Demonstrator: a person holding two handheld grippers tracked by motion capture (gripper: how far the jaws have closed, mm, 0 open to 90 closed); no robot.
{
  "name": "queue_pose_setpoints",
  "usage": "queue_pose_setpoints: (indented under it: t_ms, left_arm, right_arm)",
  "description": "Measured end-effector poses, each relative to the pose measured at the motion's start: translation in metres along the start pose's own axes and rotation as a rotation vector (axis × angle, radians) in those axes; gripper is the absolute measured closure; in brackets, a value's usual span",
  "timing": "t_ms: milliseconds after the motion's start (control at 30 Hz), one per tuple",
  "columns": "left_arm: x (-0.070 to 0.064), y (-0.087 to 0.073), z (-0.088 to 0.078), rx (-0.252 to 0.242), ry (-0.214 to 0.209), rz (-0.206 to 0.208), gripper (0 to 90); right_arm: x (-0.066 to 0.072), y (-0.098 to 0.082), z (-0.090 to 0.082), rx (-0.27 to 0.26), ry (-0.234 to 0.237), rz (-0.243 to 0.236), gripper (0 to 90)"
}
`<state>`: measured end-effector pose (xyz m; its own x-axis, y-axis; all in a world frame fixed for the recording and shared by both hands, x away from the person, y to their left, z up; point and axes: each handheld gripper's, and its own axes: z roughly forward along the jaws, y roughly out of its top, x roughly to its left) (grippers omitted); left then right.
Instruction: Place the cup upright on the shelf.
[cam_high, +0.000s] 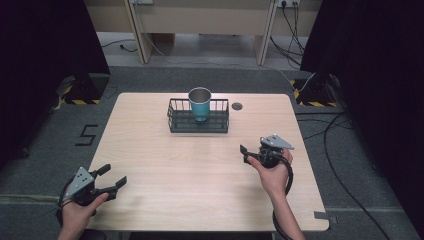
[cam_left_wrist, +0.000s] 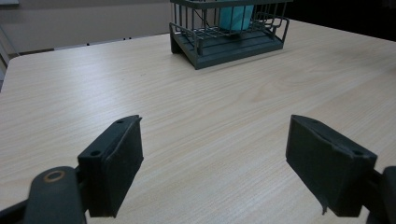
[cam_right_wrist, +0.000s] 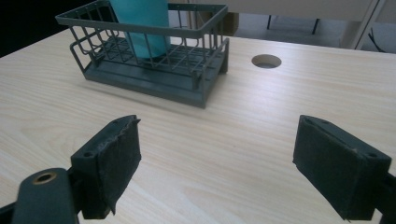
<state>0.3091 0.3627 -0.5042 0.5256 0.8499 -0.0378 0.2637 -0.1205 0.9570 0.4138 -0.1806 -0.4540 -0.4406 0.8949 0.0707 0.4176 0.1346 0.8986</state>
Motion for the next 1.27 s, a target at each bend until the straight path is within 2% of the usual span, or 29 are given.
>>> queue_pose_setpoints:
  t_ms: [367, 633, 733, 1000, 1267]
  left_arm:
    - [0.000, 0.000, 0.000, 0.000, 0.002, 0.001, 18.2]
    - [0.000, 0.000, 0.000, 0.001, 0.003, 0.001, 18.2]
    - [0.000, 0.000, 0.000, 0.002, 0.003, 0.000, 18.2]
    - [0.000, 0.000, 0.001, 0.005, 0.005, 0.001, 18.2]
    - [0.001, 0.000, 0.001, 0.004, 0.006, -0.001, 18.3]
  right_arm:
    - [-0.011, -0.024, -0.022, 0.001, -0.025, 0.020, 15.8]
    - [-0.015, -0.044, -0.035, 0.015, -0.036, 0.048, 15.9]
    - [-0.016, -0.051, -0.038, 0.015, -0.035, 0.045, 15.8]
    - [-0.016, -0.067, -0.041, 0.015, -0.033, 0.061, 15.9]
    - [-0.015, -0.067, -0.040, 0.016, -0.031, 0.063, 15.9]
